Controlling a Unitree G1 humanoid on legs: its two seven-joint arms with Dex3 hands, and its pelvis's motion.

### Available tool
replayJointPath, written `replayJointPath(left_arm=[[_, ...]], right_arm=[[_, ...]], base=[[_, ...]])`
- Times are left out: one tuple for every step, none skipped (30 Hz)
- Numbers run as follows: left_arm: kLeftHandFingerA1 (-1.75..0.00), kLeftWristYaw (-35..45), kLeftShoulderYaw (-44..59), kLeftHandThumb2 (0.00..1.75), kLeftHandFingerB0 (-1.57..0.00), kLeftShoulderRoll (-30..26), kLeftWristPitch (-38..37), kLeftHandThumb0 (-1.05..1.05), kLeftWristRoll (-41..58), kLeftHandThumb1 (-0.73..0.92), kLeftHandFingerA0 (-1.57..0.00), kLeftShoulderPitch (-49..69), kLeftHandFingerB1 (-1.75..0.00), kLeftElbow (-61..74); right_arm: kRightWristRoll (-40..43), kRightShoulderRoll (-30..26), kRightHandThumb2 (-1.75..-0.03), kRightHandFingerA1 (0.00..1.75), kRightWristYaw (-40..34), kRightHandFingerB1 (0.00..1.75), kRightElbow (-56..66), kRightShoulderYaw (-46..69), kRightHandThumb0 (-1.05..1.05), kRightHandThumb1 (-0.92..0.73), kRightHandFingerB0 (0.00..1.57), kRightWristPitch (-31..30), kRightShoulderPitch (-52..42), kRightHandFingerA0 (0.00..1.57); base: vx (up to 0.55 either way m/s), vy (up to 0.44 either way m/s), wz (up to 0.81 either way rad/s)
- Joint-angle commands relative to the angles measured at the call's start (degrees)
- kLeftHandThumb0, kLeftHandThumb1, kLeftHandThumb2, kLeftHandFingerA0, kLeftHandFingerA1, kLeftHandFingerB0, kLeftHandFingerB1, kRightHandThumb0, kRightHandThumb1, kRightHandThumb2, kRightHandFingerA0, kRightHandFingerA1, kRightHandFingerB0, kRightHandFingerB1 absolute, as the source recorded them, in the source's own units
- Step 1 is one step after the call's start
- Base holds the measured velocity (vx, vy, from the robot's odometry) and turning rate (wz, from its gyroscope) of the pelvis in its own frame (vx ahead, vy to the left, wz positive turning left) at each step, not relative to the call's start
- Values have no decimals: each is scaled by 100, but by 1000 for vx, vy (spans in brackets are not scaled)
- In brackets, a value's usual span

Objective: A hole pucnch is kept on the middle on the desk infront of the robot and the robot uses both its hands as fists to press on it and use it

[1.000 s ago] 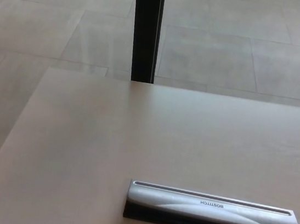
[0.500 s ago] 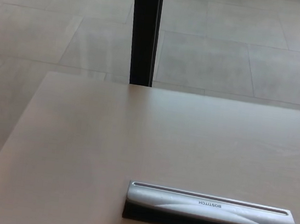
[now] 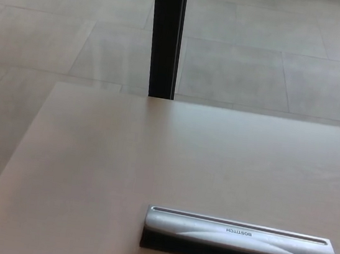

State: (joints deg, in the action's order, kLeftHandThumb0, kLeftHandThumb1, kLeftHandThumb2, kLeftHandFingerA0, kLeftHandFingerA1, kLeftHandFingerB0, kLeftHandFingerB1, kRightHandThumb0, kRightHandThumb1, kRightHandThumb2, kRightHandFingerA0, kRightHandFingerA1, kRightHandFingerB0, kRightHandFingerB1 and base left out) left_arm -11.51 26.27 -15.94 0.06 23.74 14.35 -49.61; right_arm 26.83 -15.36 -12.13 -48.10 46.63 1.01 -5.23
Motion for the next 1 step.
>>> replayJointPath(left_arm=[[-77,1029,2,68,-73,-137,544,-51,152,49,-99,280,-67,468]], right_arm=[[-381,320,-70,70,-105,59,863,-494,-49,-58,53,-7,-450,72]], base=[[0,0,0]])
